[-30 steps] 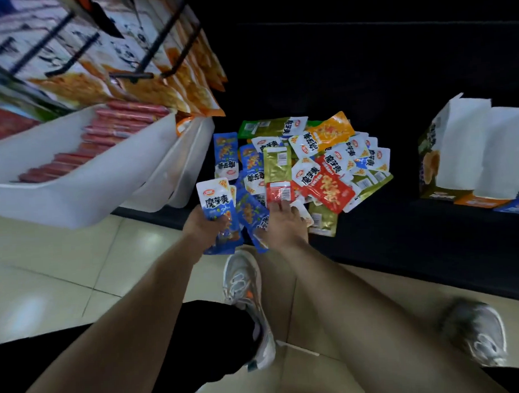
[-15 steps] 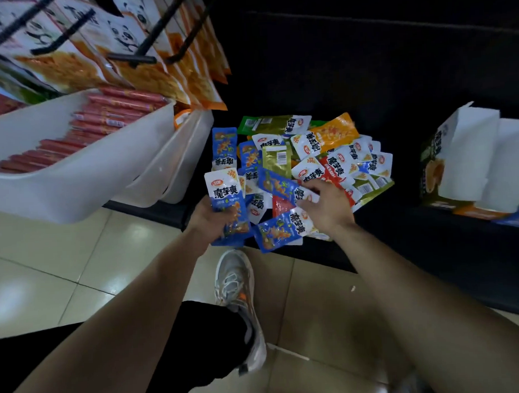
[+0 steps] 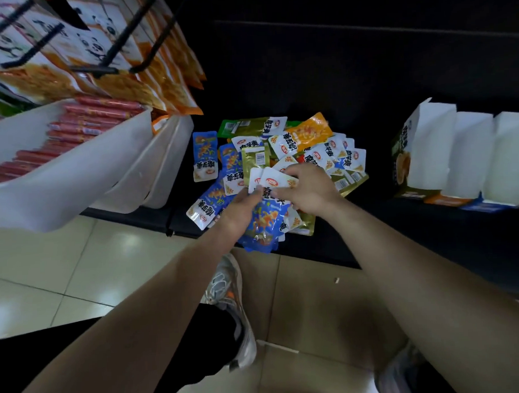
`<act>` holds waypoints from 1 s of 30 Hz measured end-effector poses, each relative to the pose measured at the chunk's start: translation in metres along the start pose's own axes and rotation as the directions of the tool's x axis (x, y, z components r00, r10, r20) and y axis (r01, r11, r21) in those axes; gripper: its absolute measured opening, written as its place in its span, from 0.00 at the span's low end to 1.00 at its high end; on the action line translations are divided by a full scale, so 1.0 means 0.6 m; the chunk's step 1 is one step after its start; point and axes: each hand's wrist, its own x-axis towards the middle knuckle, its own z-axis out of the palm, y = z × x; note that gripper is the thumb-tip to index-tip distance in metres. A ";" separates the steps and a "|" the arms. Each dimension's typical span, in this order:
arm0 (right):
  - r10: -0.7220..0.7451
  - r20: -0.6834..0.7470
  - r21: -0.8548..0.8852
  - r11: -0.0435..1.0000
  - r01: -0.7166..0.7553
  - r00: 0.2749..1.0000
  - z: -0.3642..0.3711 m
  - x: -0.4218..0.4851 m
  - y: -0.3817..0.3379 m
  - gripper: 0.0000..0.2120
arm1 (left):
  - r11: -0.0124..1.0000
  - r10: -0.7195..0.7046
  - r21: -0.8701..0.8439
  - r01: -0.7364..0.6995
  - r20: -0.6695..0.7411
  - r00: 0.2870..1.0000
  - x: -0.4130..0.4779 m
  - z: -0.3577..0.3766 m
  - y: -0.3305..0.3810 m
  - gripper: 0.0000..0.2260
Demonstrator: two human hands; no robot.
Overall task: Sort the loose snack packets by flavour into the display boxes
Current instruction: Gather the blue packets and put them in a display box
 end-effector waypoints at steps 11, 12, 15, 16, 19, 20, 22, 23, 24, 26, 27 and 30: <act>0.006 0.052 -0.591 0.806 0.026 0.999 0.126 -0.001 0.112 0.39 | 0.977 -0.128 0.131 0.169 -0.275 0.953 0.032 -0.097 -0.085 0.16; -0.012 0.028 -0.623 0.782 0.027 1.000 0.133 0.000 0.117 0.42 | 0.970 -0.143 0.144 0.194 -0.306 0.941 0.030 -0.103 -0.089 0.16; -0.051 -0.066 -0.683 0.730 -0.008 0.996 0.142 0.005 0.124 0.43 | 0.968 -0.140 0.154 0.198 -0.328 0.934 0.032 -0.109 -0.094 0.17; -0.051 -0.085 -0.692 0.721 -0.022 0.995 0.142 0.007 0.124 0.43 | 0.968 -0.140 0.153 0.197 -0.319 0.937 0.032 -0.108 -0.095 0.17; -0.090 -0.076 -0.705 0.709 0.010 0.993 0.126 0.011 0.122 0.35 | 0.969 -0.137 0.155 0.190 -0.299 0.944 0.034 -0.101 -0.094 0.17; -0.101 -0.058 -0.658 0.752 0.038 0.993 0.115 0.012 0.124 0.29 | 0.974 -0.128 0.146 0.175 -0.284 0.950 0.035 -0.098 -0.091 0.17; -0.061 0.032 -0.454 0.888 0.069 0.998 0.083 0.011 0.128 0.16 | 0.982 -0.116 0.115 0.150 -0.263 0.958 0.037 -0.091 -0.086 0.17; -0.039 0.097 -0.349 0.934 0.071 0.995 0.064 0.009 0.127 0.11 | 0.986 -0.104 0.102 0.133 -0.256 0.961 0.038 -0.088 -0.083 0.17; -0.036 0.147 -0.273 0.959 0.076 0.988 0.044 0.006 0.125 0.09 | 0.990 -0.089 0.085 0.112 -0.243 0.966 0.039 -0.083 -0.081 0.17; -0.046 0.207 -0.190 0.978 0.087 0.977 0.006 0.002 0.115 0.05 | 0.992 -0.059 0.094 0.080 -0.209 0.976 0.040 -0.073 -0.076 0.18; -0.046 0.226 -0.169 0.982 0.085 0.973 -0.009 0.003 0.111 0.03 | 0.990 -0.053 0.117 0.075 -0.184 0.982 0.037 -0.068 -0.071 0.18; -0.007 0.227 -0.065 0.998 0.022 0.974 -0.027 0.014 0.103 0.07 | 0.995 -0.048 0.085 0.053 -0.058 0.997 0.023 -0.038 -0.057 0.13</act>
